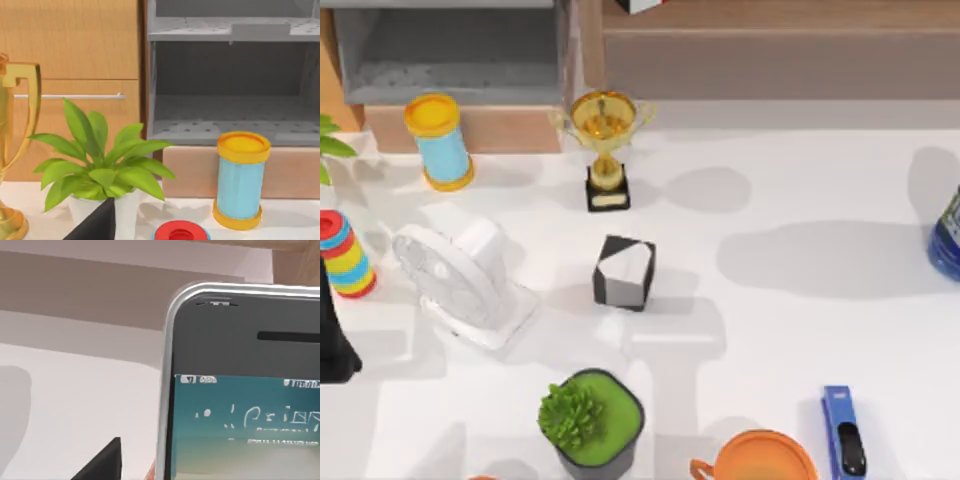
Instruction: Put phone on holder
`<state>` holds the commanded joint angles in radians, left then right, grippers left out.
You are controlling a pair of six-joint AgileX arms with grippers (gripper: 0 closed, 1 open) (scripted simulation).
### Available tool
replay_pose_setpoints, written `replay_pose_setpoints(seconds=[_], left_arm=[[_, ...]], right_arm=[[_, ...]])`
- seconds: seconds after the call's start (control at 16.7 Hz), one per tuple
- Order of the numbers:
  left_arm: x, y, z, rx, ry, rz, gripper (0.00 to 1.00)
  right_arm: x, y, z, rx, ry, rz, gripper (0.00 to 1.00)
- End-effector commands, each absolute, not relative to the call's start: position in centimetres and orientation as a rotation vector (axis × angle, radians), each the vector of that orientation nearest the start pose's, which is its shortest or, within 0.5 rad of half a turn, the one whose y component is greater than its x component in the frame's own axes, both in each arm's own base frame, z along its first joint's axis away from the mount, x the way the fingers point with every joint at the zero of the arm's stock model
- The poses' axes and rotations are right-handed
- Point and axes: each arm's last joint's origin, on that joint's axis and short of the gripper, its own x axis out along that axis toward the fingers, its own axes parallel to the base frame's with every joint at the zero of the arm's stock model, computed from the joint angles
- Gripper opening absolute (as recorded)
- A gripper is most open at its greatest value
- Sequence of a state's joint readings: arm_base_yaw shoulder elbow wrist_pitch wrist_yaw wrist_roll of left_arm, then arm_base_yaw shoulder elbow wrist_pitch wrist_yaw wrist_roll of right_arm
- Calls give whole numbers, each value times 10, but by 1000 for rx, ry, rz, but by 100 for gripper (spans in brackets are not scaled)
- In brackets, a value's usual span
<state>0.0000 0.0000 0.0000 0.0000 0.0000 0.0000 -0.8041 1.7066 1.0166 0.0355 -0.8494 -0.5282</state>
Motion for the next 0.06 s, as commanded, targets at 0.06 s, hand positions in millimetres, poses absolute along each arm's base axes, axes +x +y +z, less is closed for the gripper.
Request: replay_pose_setpoints(seconds=[0.06], left_arm=[[106,-1,160,0,0,0,100]], right_arm=[[267,-240,197,-45,417,170,100]])
